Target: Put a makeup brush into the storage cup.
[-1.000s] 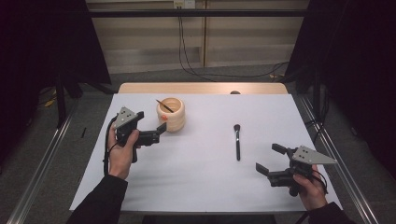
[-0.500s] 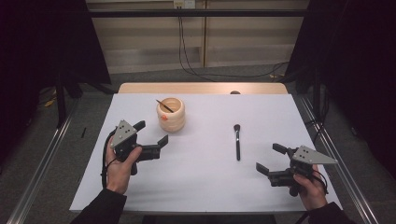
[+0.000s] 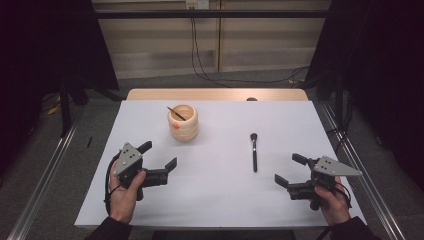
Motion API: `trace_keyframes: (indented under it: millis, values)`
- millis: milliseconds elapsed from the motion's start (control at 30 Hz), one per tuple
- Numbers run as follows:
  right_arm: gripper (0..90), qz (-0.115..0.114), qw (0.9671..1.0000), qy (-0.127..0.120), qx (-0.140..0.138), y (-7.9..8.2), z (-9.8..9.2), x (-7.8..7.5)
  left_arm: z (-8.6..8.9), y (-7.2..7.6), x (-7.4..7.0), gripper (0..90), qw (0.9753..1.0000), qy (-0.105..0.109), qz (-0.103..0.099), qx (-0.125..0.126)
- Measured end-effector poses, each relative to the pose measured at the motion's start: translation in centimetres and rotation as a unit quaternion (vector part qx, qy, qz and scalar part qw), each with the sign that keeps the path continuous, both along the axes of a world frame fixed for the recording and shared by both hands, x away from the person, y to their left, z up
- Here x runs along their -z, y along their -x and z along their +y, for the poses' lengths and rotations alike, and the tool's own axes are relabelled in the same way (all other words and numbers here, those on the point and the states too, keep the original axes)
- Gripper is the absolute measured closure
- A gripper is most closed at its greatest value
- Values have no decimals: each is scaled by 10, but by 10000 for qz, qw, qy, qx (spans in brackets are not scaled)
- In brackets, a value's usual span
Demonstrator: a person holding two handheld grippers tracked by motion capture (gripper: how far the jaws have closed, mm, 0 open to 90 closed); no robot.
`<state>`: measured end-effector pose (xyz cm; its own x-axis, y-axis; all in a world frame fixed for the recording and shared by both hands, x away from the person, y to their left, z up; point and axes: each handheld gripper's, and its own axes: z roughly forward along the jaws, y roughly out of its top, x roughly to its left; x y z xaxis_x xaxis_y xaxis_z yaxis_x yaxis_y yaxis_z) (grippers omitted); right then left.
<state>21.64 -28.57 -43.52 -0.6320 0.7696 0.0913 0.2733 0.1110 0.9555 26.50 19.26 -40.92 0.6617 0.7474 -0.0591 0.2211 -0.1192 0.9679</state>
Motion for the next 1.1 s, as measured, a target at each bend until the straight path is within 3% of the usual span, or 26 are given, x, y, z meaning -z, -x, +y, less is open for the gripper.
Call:
trace_keyframes:
  millis: [133, 333, 500, 667, 1100]
  values:
    - [27, 34, 10000, 3, 29, -1, 0, 1, 0, 9, 7, 15, 9998, -169, -85, -47]
    - [27, 25, 10000, -21, 31, 0, 0, 1, 2, 22, 7, 14, 10000, -11, -44, -73]
    - [27, 17, 10000, -17, 46, 0, -1, 1, 6, 34, 13, 20, 9999, -51, -88, -125]
    - [27, 11, 10000, -15, 46, -1, 1, 0, 11, 36, 19, 21, 9999, -78, -68, -104]
    - [26, -50, 10000, -6, 66, 1, 0, 0, 9, 36, 20, 17, 10000, -23, -80, 23]
